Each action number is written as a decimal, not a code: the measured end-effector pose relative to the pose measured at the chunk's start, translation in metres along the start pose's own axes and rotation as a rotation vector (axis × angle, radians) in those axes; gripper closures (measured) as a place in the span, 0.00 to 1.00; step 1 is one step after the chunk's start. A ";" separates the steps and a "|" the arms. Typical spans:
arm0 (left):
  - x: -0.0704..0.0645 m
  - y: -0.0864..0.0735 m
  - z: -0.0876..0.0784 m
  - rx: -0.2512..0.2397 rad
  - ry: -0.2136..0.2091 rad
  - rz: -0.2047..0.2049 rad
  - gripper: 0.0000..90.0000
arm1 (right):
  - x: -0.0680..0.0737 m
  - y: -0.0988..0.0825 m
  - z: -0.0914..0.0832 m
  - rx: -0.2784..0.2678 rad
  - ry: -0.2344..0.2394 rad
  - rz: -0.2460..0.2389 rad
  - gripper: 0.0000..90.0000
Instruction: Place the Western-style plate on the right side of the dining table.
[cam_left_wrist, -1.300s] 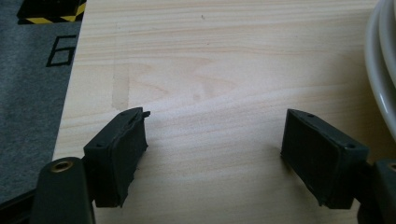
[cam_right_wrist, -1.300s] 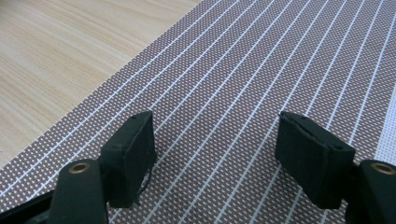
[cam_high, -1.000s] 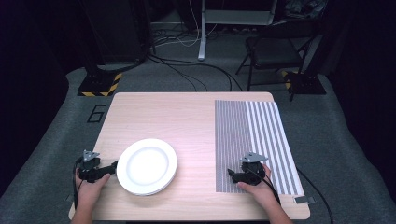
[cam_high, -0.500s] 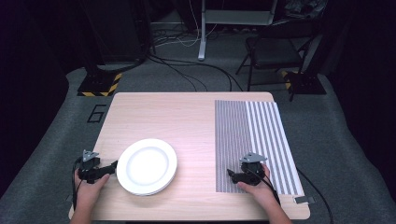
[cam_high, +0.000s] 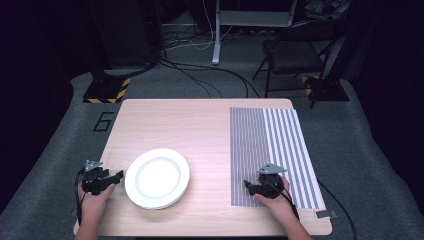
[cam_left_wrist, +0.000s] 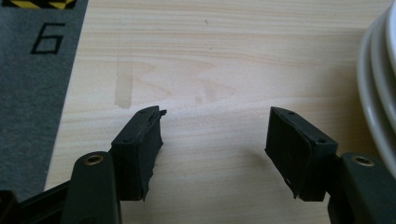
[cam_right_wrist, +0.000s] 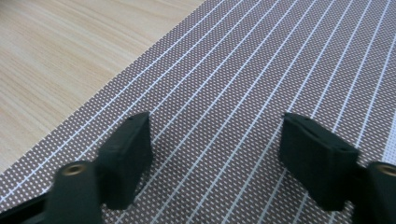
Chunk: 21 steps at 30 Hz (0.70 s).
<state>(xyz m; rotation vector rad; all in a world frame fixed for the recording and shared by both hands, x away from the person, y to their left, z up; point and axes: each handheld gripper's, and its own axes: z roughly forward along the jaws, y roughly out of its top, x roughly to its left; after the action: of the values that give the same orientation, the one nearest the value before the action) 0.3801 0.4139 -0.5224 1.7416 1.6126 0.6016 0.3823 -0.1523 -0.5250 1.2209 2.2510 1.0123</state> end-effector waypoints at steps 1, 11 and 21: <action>-0.003 0.003 -0.001 -0.001 -0.004 0.003 0.43 | -0.001 0.001 -0.002 0.011 -0.004 0.007 0.40; -0.022 0.045 -0.018 -0.037 0.011 -0.036 0.46 | -0.003 0.009 -0.016 -0.019 -0.015 0.027 0.48; -0.028 0.052 -0.029 -0.074 -0.167 -0.124 0.63 | -0.002 0.008 -0.017 -0.043 -0.018 0.046 0.51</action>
<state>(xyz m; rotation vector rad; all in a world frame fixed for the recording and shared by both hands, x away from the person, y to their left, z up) 0.3899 0.3909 -0.4614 1.5810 1.5491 0.4387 0.3776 -0.1582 -0.5080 1.2634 2.1853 1.0569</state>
